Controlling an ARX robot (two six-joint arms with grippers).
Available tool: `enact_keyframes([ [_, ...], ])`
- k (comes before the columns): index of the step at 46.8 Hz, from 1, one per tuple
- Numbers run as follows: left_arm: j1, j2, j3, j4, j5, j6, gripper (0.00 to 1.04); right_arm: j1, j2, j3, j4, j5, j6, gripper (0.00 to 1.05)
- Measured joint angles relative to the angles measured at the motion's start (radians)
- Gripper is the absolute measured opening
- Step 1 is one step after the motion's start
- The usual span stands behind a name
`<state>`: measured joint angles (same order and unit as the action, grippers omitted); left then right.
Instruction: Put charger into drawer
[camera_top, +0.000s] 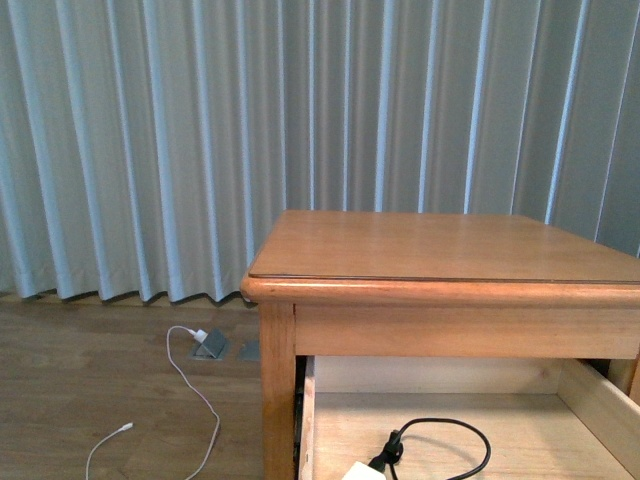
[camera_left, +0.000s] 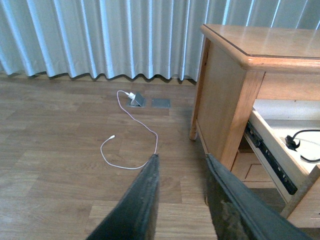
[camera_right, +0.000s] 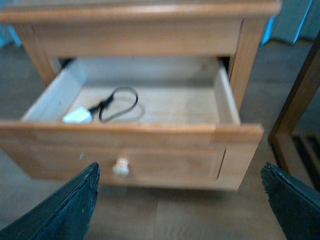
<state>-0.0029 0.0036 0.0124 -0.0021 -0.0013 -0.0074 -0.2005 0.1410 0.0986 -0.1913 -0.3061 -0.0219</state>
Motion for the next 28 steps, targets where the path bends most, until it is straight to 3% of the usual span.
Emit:
enact_keyframes([
  [9,0.0,0.0,0.0,0.0,0.0,0.0,0.65,0.132,0.164,0.035,-0.125,0.068,-0.022,0.96],
  [17,0.0,0.0,0.0,0.0,0.0,0.001,1.0,0.256,0.454,0.058,-0.011,0.117,0.017,0.96],
  [28,0.0,0.0,0.0,0.0,0.0,0.002,0.99,0.366,0.855,0.13,0.267,0.235,0.1,0.96],
])
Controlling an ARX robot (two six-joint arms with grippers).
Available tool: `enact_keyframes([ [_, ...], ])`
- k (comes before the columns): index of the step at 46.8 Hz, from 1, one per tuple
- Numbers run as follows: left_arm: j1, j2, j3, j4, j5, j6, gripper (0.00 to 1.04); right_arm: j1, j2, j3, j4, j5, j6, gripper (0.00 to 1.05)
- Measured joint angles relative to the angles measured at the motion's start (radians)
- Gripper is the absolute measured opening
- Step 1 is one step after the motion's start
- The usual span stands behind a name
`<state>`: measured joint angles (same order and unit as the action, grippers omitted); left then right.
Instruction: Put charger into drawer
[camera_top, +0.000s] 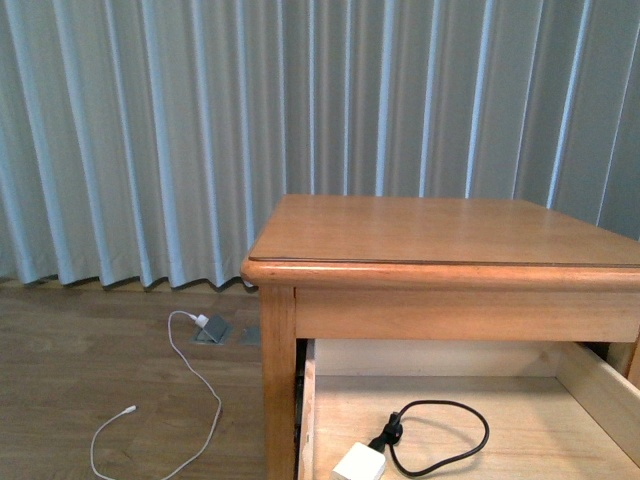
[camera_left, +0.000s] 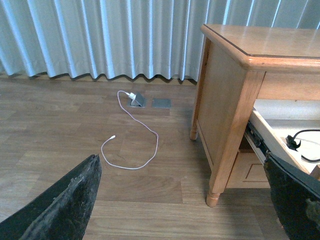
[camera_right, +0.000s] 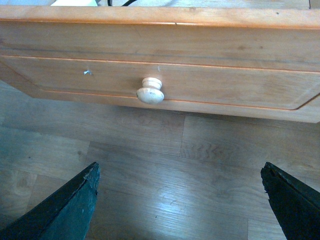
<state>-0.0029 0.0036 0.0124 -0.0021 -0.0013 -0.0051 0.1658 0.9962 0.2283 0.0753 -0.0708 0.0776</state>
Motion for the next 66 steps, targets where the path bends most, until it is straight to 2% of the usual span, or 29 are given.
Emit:
enact_keyframes([
  [11,0.0,0.0,0.0,0.0,0.0,0.0,0.99,0.08,0.351,0.109,0.256,0.134,0.027,0.96],
  [24,0.0,0.0,0.0,0.0,0.0,0.0,0.99,0.093,0.632,0.246,0.404,0.205,0.021,0.96],
  [40,0.0,0.0,0.0,0.0,0.0,0.0,0.99,0.064,0.877,0.465,0.543,0.201,0.003,0.96],
  [54,0.0,0.0,0.0,0.0,0.0,0.0,0.99,0.034,1.112,0.698,0.681,0.175,0.062,0.96],
  [66,0.0,0.0,0.0,0.0,0.0,0.0,0.99,0.033,1.202,0.782,0.774,0.195,0.089,0.96],
])
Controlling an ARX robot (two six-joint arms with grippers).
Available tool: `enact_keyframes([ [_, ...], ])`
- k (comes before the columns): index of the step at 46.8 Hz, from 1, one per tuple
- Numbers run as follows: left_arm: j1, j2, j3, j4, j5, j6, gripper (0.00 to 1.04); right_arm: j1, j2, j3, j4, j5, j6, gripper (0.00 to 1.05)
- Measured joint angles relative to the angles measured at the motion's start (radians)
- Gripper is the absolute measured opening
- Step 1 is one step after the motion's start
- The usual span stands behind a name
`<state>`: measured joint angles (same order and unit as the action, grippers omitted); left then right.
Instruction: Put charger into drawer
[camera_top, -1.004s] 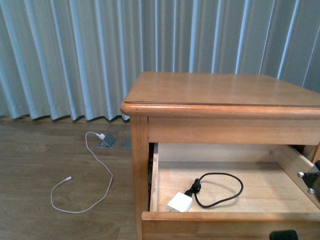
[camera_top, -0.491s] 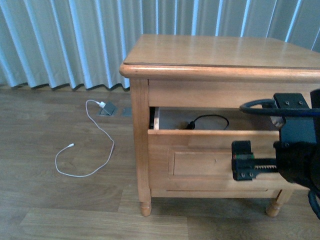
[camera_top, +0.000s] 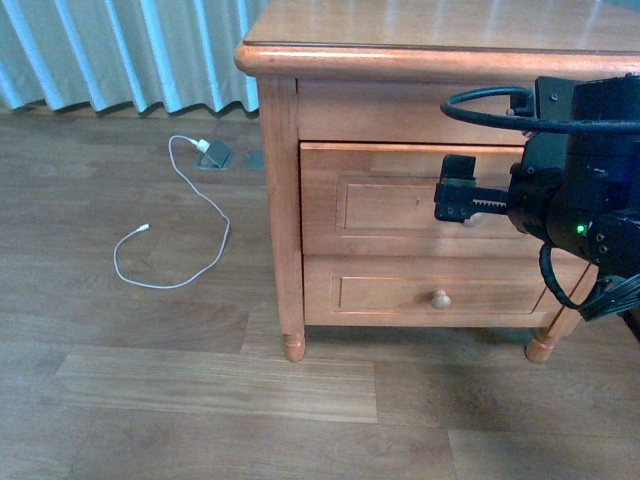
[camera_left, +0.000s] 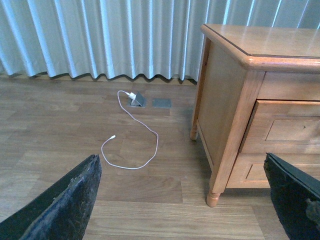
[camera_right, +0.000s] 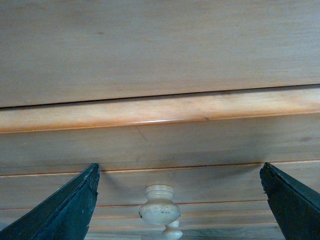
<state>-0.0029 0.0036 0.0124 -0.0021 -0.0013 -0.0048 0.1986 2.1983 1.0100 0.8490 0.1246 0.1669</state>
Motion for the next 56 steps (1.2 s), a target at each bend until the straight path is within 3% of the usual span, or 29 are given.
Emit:
enact_keyframes([
  [8,0.0,0.0,0.0,0.0,0.0,0.0,0.99,0.003,0.042,0.008,0.084,0.017,0.034,0.96],
  [20,0.0,0.0,0.0,0.0,0.0,0.0,0.99,0.007,0.051,0.016,0.09,0.018,0.05,0.96],
  [31,0.0,0.0,0.0,0.0,0.0,0.0,0.99,-0.006,-0.154,-0.15,0.085,-0.116,0.028,0.96],
  [43,0.0,0.0,0.0,0.0,0.0,0.0,0.99,-0.068,-0.586,-0.446,-0.104,-0.312,-0.077,0.96],
  [56,0.0,0.0,0.0,0.0,0.0,0.0,0.99,-0.267,-1.169,-0.718,-0.437,-0.482,-0.128,0.96],
])
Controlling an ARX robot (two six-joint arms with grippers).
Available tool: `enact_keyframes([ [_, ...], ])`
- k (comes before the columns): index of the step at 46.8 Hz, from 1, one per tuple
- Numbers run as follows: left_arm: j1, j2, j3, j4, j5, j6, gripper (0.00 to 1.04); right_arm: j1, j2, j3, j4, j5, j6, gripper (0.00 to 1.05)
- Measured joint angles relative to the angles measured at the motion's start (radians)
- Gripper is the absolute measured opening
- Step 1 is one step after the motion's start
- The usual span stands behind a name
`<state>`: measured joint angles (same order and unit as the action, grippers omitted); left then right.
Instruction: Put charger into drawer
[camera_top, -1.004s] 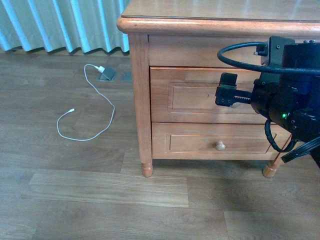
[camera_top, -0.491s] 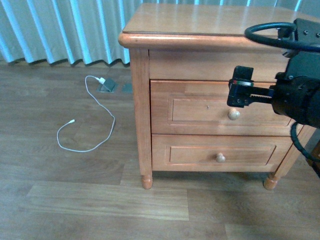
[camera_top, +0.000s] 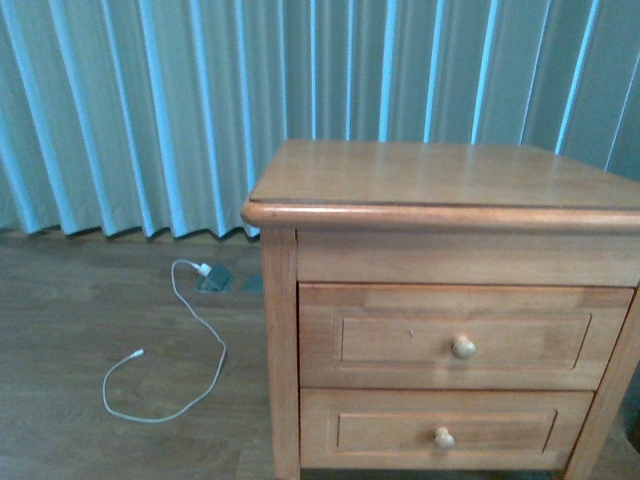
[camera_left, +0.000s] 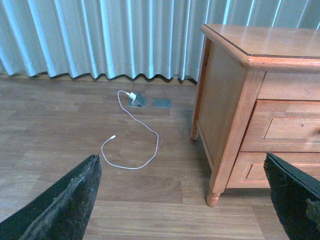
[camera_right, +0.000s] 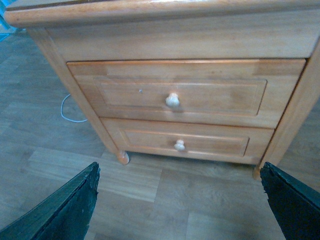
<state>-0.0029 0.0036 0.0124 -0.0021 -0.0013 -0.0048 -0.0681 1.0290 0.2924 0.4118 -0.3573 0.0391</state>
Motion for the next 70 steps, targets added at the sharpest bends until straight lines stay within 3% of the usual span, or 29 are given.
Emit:
enact_keyframes([
  [8,0.0,0.0,0.0,0.0,0.0,0.0,0.99,-0.123,-0.402,-0.106,-0.279,-0.069,-0.016,0.96],
  [17,0.0,0.0,0.0,0.0,0.0,0.0,0.99,-0.138,-0.481,-0.109,-0.294,-0.072,-0.018,0.96],
  [19,0.0,0.0,0.0,0.0,0.0,0.0,0.99,-0.129,-0.486,-0.121,-0.262,-0.033,-0.018,0.94],
  [24,0.0,0.0,0.0,0.0,-0.002,0.0,0.99,-0.071,-0.529,-0.206,-0.039,0.196,-0.028,0.77],
  [28,0.0,0.0,0.0,0.0,-0.001,0.0,0.99,-0.05,-0.566,-0.221,-0.024,0.247,-0.032,0.63],
  [31,0.0,0.0,0.0,0.0,-0.001,0.0,0.99,0.028,-0.606,-0.234,-0.049,0.346,-0.033,0.47],
  [40,0.0,0.0,0.0,0.0,-0.001,0.0,0.99,0.064,-0.697,-0.281,-0.084,0.357,-0.037,0.01],
  [62,0.0,0.0,0.0,0.0,-0.001,0.0,0.99,0.065,-0.857,-0.288,-0.237,0.357,-0.038,0.02],
  [66,0.0,0.0,0.0,0.0,-0.002,0.0,0.99,0.065,-0.981,-0.287,-0.396,0.356,-0.039,0.02],
  [70,0.0,0.0,0.0,0.0,-0.001,0.0,0.99,0.065,-1.023,-0.287,-0.406,0.357,-0.039,0.02],
])
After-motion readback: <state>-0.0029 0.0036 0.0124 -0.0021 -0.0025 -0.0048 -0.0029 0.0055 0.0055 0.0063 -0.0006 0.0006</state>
